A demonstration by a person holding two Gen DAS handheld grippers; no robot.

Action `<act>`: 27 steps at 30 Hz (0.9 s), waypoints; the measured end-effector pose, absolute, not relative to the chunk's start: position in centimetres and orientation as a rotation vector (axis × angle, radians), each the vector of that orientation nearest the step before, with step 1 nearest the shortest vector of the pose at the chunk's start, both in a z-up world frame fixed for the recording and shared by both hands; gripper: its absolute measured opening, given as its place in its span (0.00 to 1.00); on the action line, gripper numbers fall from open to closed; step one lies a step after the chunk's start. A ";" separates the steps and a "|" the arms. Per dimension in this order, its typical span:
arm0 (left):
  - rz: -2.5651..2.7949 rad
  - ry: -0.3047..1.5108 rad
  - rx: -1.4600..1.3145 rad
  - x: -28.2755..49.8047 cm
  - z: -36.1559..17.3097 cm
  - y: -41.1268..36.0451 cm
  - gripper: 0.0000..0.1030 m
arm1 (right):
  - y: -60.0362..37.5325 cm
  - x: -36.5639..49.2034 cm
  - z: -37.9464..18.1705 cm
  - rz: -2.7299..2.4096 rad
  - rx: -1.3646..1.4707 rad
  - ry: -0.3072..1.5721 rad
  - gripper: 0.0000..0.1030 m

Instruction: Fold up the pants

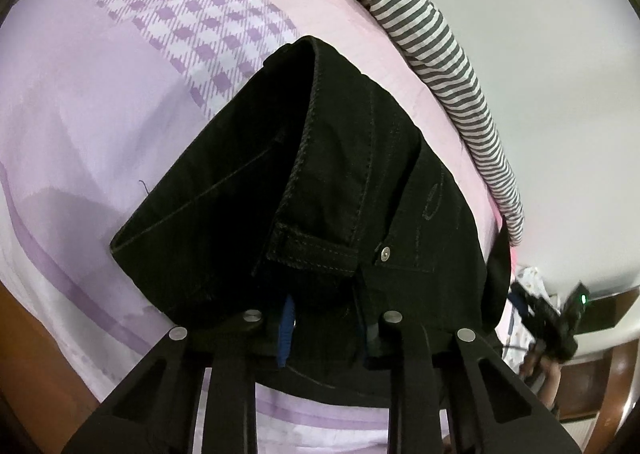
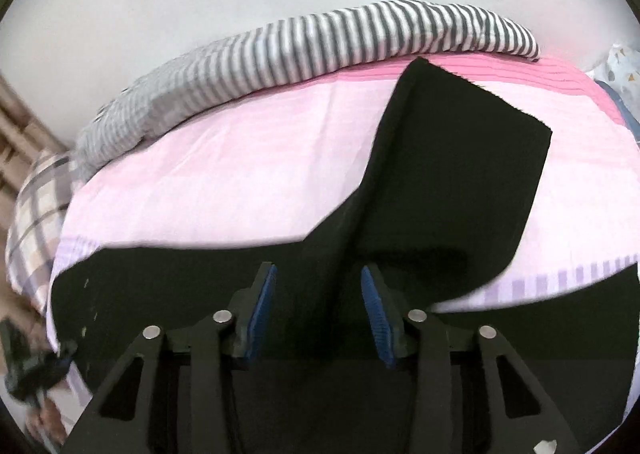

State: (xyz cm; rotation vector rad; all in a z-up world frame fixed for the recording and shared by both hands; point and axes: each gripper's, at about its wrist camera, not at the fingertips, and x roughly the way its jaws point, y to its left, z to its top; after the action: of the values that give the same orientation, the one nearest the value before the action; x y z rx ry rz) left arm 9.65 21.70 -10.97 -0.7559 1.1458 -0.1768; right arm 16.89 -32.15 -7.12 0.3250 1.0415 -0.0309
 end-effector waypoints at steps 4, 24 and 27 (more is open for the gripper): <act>-0.177 1.152 -0.757 9.6 -11.1 21.8 0.24 | -33.6 19.8 -8.3 -0.095 0.374 1.086 0.34; -0.234 1.171 -0.584 10.8 -7.5 22.5 0.19 | -38.1 5.3 -3.0 -0.178 0.445 0.958 0.03; -0.224 1.200 -0.512 10.8 -7.7 22.8 0.19 | -37.3 2.1 -4.6 -0.186 0.474 0.976 0.03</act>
State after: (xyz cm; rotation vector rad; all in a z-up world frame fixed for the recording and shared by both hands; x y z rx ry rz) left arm 10.76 22.83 -7.73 -0.5118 1.2001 -0.2237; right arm 2.10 -37.26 -4.55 0.4745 0.9757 -0.1860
